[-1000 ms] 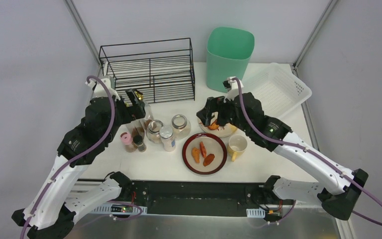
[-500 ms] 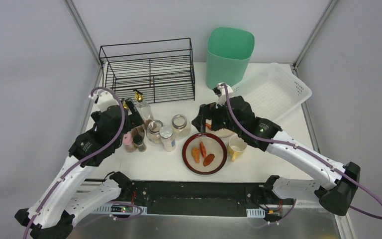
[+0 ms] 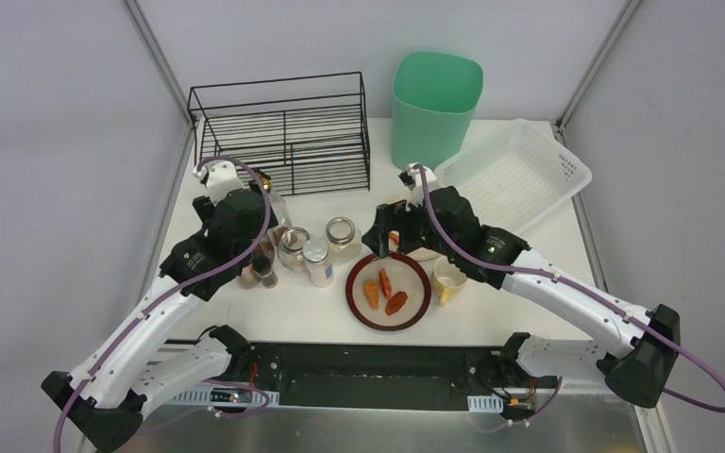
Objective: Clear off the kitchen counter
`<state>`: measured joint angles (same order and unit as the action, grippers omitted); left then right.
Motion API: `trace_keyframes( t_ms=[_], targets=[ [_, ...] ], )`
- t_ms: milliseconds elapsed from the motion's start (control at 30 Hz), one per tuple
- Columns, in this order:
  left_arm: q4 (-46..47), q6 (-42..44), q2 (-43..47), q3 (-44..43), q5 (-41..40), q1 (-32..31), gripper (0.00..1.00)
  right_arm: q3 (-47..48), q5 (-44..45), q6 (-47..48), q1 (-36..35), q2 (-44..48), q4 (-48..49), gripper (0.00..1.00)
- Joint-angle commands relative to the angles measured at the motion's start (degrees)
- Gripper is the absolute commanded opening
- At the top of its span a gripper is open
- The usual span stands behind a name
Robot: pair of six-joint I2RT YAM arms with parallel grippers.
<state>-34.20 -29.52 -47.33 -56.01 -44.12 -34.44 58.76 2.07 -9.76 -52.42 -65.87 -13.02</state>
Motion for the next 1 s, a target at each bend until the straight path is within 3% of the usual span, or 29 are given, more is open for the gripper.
trace_keyframes(
  t_ms=[0, 400, 600, 967],
  targets=[
    [6.87, 6.94, -1.50, 0.66, -1.67, 0.33, 0.73, -0.40, -1.35, 0.97, -0.31, 1.09, 2.99, 0.95],
    [10.56, 11.40, -1.00, 3.44, -5.02, 0.95, 0.63, -0.62, -1.54, 0.80, -0.81, -0.70, 3.48, 0.94],
    [12.62, 12.40, -1.05, 5.01, -7.60, 1.06, 0.62, -0.58, -1.54, 0.85, -1.25, -1.36, 3.53, 0.94],
    [15.77, 12.74, -1.05, 6.69, -6.35, 3.04, 0.55, -0.68, -3.30, 1.22, -1.91, -1.79, 3.42, 0.94]
  ],
)
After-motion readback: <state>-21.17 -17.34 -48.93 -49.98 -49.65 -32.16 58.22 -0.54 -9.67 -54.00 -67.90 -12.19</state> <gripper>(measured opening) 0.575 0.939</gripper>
